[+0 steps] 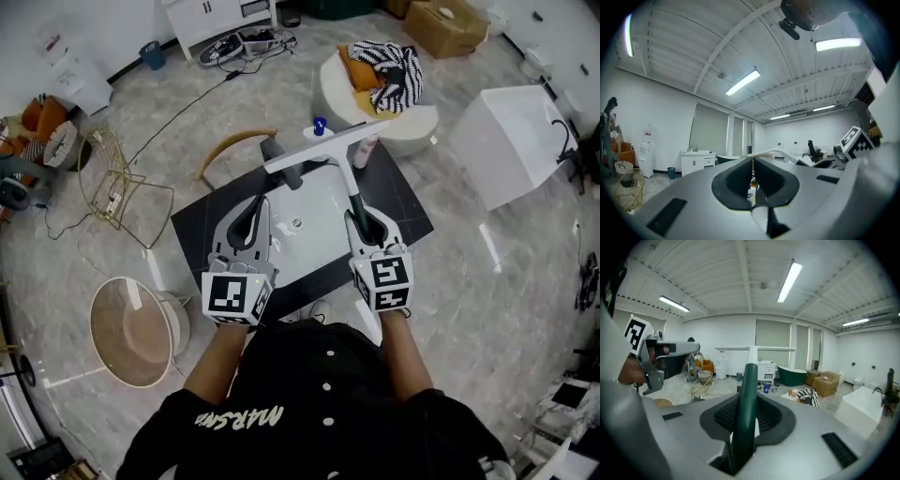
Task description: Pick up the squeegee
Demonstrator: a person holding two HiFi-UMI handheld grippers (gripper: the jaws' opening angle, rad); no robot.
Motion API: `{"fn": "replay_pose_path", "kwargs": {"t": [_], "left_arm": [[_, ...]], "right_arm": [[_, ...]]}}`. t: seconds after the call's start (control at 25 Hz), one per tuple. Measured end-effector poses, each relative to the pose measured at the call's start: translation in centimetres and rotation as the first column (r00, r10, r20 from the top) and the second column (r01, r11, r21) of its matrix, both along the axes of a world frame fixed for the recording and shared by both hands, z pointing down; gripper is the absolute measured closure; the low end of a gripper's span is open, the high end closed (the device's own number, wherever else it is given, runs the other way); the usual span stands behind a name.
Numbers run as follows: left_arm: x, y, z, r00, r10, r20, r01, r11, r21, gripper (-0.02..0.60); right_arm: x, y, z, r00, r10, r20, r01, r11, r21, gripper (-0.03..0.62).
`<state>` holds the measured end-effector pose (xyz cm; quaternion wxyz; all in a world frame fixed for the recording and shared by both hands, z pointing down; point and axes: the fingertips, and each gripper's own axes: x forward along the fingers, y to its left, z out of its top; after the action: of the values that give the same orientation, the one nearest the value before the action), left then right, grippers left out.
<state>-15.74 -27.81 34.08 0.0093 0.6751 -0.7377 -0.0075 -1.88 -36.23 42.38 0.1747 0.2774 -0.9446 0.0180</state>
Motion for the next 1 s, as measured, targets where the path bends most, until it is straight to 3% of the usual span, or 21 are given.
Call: {"fn": "replay_pose_path", "kwargs": {"t": [0.2, 0.48, 0.76, 1.0], "left_arm": [[1.3, 0.1, -0.7, 1.000, 0.018, 0.005, -0.018, 0.999, 0.029, 0.561], [1.2, 0.4, -1.3, 1.000, -0.005, 0.029, 0.003, 0.999, 0.051, 0.561], [1.7, 1.1, -1.1, 0.999, -0.014, 0.035, 0.011, 0.998, 0.067, 0.561], [1.4, 1.3, -1.6, 0.999, -0.013, 0.041, 0.010, 0.997, 0.072, 0.561]], "right_arm": [[0.5, -0.3, -5.2, 0.986, 0.029, 0.167, -0.046, 0.994, 0.098, 0.526], [1.4, 0.7, -9.5, 0.938, 0.042, 0.344, -0.117, 0.973, 0.201, 0.526], [2.7, 1.6, -10.0, 0.918, 0.049, 0.393, -0.164, 0.950, 0.266, 0.526], [2.4, 1.9, -10.9, 0.922, 0.037, 0.385, -0.163, 0.940, 0.300, 0.526]]}}
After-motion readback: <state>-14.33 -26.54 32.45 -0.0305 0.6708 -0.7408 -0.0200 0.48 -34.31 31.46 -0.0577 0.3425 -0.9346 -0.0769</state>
